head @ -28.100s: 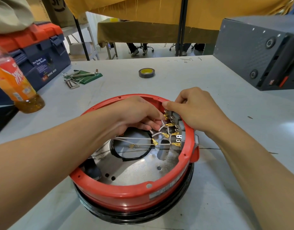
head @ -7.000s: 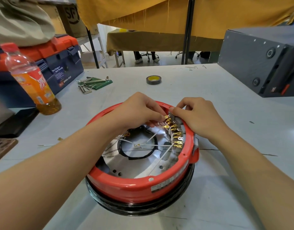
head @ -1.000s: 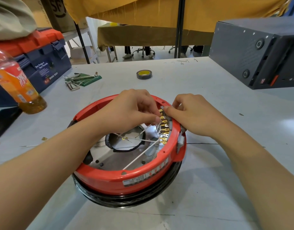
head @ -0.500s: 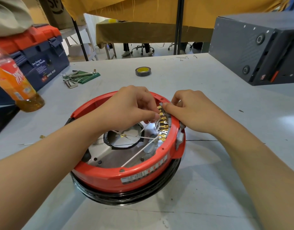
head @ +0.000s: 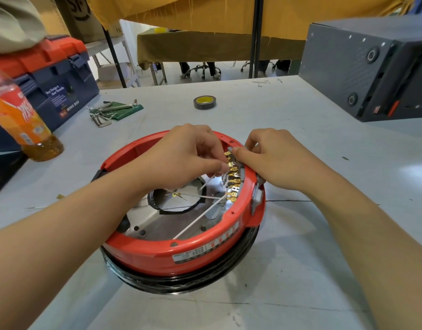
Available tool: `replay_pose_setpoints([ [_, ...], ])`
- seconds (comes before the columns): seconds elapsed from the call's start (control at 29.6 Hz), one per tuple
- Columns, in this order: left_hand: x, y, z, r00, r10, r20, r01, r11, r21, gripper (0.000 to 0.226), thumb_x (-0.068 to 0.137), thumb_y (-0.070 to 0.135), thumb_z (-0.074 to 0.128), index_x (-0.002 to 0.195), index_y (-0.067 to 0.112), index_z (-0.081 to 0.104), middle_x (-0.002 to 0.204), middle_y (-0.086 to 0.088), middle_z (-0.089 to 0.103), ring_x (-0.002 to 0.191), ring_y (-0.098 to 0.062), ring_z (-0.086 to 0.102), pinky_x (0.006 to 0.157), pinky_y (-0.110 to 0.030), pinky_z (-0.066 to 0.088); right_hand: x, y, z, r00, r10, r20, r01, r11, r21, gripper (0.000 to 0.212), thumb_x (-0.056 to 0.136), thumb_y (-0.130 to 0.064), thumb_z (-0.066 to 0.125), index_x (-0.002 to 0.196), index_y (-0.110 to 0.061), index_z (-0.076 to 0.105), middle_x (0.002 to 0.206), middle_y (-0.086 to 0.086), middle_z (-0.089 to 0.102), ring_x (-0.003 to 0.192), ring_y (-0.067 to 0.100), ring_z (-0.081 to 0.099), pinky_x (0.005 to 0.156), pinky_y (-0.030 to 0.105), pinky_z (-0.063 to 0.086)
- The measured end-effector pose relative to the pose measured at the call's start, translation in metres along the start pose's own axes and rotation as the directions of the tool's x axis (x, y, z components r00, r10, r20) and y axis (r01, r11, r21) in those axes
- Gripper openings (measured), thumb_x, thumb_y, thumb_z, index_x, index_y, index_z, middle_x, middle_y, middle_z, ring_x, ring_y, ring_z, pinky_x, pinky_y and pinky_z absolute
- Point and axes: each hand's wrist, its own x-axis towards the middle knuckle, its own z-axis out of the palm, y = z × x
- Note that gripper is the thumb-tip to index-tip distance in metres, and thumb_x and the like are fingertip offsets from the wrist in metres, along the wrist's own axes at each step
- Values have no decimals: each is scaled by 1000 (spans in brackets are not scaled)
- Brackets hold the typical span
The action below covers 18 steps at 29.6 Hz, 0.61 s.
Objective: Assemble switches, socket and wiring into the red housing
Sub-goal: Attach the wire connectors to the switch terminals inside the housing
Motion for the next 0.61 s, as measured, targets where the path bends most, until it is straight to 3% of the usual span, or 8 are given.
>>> replay_pose_setpoints([
  [0.27, -1, 1, -1, 1000, -18, 5, 18, 1000, -14, 5, 75, 16, 75, 72, 15, 72, 89, -2, 63, 76, -21, 65, 75, -46, 54, 0, 1, 1, 1000, -15, -9, 15, 1000, 1, 44, 92, -43, 48, 96, -2, 62, 87, 15, 67, 80, 23, 61, 72, 37, 49],
  [0.61, 0, 1, 0, 1000, -23, -9, 23, 1000, 0, 8, 76, 17, 75, 69, 18, 71, 87, 0, 63, 73, -17, 64, 72, -39, 54, 1, 2, 2, 1000, -18, -11, 18, 1000, 3, 44, 92, -45, 47, 97, -3, 61, 87, 14, 66, 81, 23, 61, 73, 38, 50],
])
